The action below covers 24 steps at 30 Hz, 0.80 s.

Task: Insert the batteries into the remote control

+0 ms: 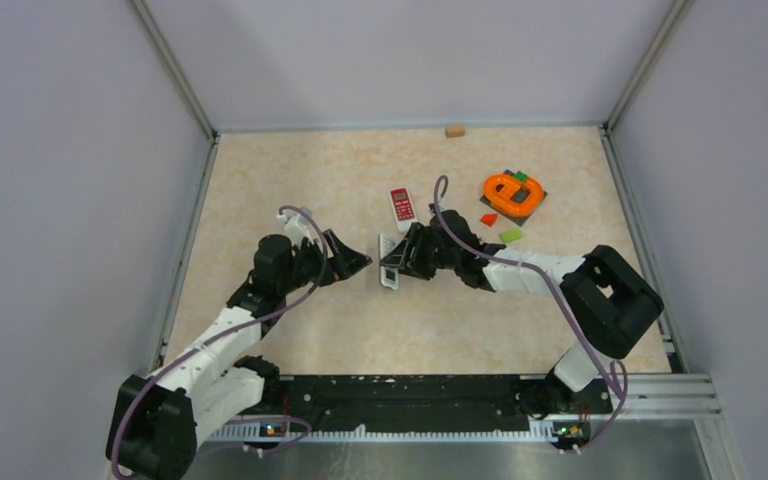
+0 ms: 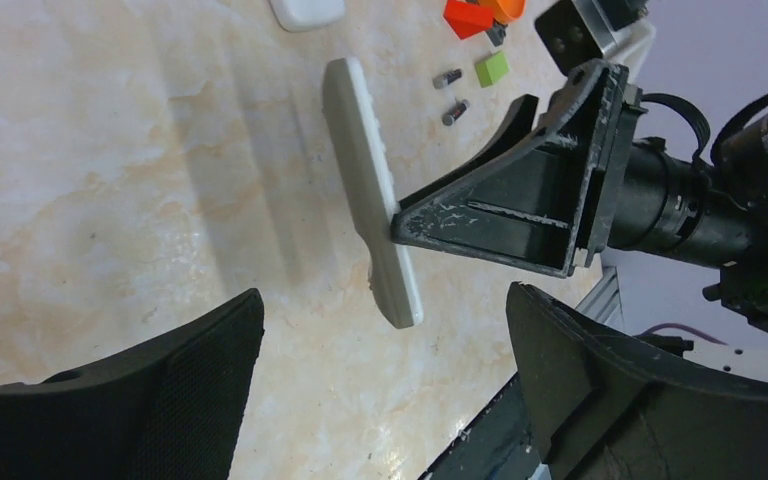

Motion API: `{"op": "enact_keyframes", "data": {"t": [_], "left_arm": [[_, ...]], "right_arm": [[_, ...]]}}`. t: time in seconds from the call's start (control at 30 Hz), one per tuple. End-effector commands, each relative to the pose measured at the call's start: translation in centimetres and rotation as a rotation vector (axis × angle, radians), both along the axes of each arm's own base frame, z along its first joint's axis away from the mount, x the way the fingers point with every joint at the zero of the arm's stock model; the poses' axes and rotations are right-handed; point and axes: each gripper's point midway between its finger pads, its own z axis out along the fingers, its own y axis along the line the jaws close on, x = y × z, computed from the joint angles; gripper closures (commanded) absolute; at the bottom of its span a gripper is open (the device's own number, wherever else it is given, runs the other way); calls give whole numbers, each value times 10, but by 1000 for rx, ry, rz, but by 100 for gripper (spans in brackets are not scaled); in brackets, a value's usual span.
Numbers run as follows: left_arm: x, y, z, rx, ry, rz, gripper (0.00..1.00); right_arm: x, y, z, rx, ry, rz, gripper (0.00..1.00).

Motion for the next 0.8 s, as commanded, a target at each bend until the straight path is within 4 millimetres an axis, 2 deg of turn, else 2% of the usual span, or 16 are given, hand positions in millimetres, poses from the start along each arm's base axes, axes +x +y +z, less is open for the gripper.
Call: {"op": "enact_keyframes", "data": {"t": [0.0,0.17,0.47,0.6,0.77], "left_arm": [[8,-15,9,27,-111,-30,9],[8,-23,-5,76,-77,-22,19],[14,-32,-6,82,-97,-6,21],[17,-36,-10,99,-84,-15,38],[9,-42,-23,112,-46,-58,61]], "right_arm": [[5,32,43,241,56,-49,79],[6,37,49,295,102,-93,79],[2,48,45,299,141,-81,79],[2,50,42,298,147,-82,78],[3,55,43,322,160,-81,78]]}}
